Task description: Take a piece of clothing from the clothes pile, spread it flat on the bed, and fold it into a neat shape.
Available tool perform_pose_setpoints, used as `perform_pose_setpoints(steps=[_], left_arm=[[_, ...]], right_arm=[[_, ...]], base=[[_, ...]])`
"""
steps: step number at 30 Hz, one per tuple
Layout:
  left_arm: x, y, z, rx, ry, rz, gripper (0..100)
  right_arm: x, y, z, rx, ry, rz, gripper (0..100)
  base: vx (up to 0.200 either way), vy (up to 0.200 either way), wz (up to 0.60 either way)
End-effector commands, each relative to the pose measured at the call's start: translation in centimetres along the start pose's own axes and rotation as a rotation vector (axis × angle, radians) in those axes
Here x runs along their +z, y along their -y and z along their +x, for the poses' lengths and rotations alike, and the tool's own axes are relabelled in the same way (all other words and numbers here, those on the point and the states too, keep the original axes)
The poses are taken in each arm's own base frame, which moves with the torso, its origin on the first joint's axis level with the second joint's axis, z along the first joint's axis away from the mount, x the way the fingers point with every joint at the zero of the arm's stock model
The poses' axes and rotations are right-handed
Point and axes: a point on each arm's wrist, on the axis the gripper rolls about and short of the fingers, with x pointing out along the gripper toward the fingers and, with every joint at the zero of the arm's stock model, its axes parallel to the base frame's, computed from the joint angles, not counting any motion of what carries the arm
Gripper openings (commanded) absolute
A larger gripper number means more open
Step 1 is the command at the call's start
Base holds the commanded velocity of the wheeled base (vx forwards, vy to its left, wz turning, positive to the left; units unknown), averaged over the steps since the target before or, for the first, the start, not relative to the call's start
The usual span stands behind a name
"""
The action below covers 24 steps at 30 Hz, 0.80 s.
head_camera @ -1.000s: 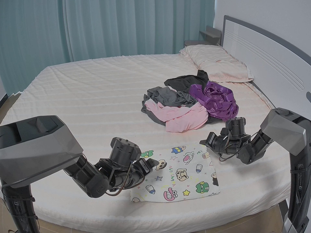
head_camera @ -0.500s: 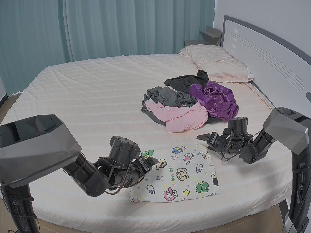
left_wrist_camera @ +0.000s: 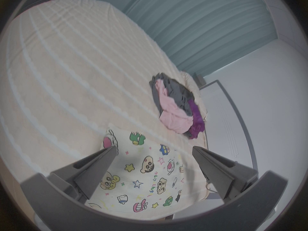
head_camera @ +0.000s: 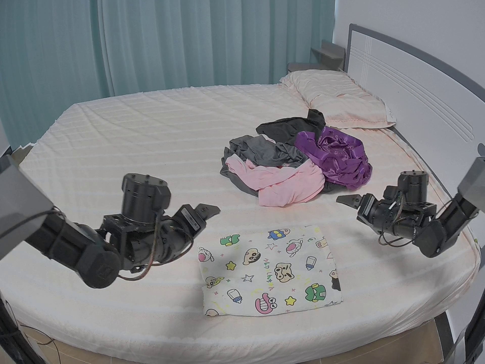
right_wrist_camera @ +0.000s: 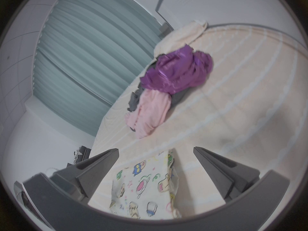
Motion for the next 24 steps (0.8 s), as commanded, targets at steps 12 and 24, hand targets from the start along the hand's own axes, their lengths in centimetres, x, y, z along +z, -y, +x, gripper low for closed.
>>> perform_pose_setpoints(steps=[12,24], left_arm=[[3.2,-3.0,-20.2,-0.003,0.592,0.161,100],[-1.3,-8.4,-28.2,0.163,0.898,0.442,100]], right_arm=[[-2.6,-4.2,-23.1,0.126,0.401,-0.307,100],[-8.1,-1.9,-29.3,0.095,0.508,-0.412,100]], base=[[0.000,0.000,0.00],[0.000,0.000,0.00]])
